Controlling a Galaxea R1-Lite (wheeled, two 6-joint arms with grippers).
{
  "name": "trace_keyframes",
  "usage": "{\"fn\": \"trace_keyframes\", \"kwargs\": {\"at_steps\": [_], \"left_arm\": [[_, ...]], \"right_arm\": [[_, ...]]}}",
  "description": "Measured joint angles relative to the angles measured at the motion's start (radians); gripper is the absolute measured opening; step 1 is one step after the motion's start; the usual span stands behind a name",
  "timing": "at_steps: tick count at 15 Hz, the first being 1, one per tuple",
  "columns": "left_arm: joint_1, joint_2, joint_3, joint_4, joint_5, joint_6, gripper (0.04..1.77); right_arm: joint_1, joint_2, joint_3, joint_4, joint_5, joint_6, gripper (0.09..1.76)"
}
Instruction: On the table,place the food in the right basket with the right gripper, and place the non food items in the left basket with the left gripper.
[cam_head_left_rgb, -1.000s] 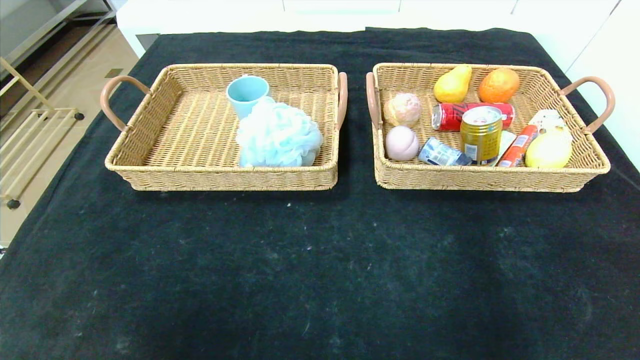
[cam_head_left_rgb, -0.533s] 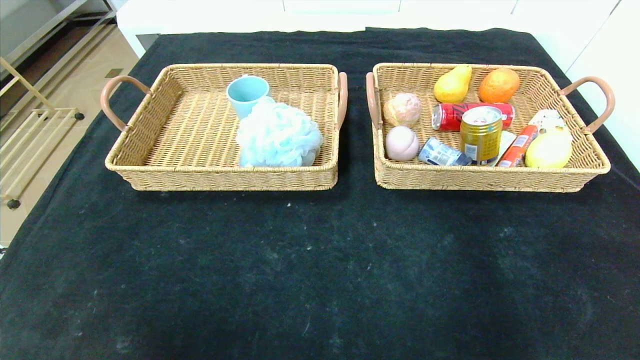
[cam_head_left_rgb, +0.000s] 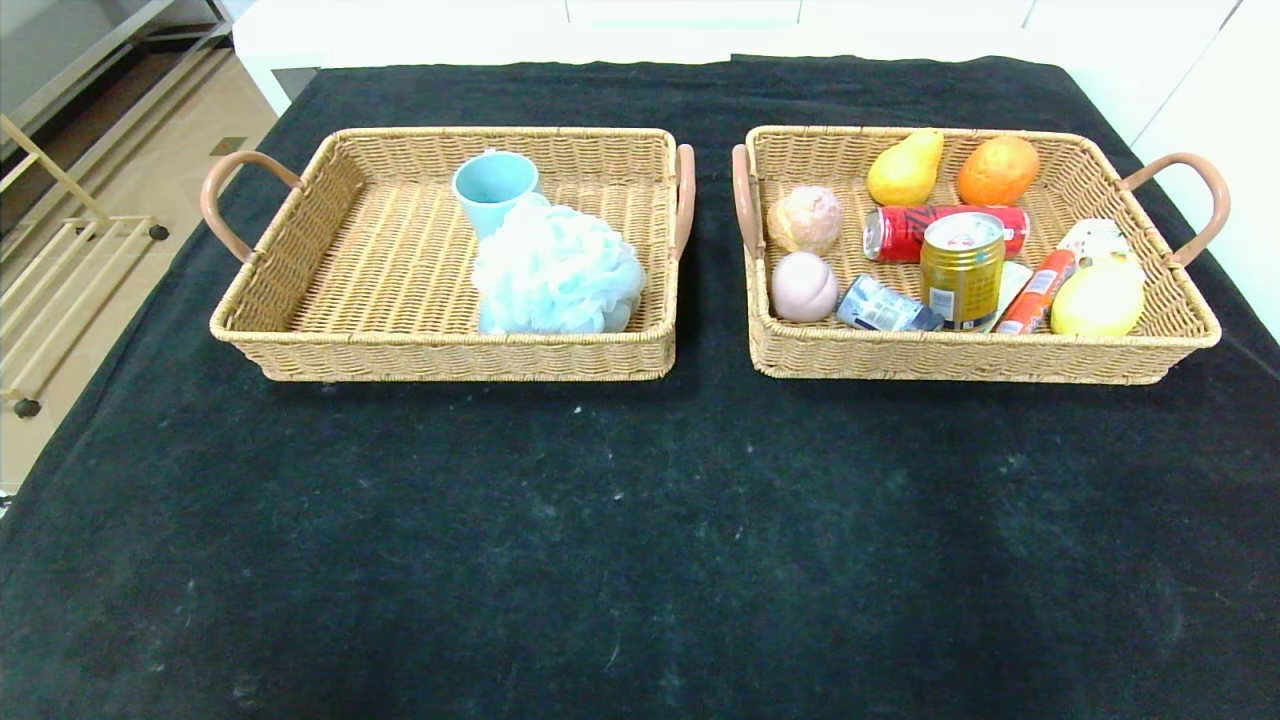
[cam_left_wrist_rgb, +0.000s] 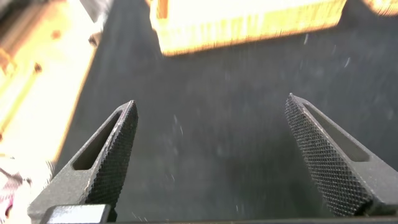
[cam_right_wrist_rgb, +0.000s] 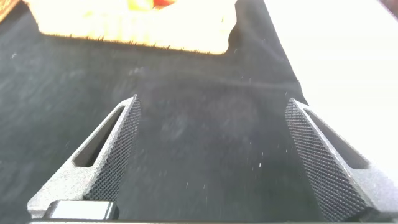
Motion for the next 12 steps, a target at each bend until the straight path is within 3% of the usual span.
{"fn": "trace_keyframes", "kwargs": {"at_steps": [3, 6, 12], "left_arm": [[0.000, -0.002, 0.104, -0.056, 0.005, -0.025, 1.72], [0.000, -0.003, 0.176, -0.061, 0.002, -0.028, 1.72], [0.000, -0.003, 0.193, -0.050, -0.023, -0.067, 1.72]], "right_arm": [[0.000, -0.013, 0.116, -0.069, -0.004, -0.005, 1.70], [0.000, -0.015, 0.143, 0.026, 0.008, -0.007, 1.70], [0.000, -0.016, 0.146, 0.125, 0.019, -0.001, 1.70]]}}
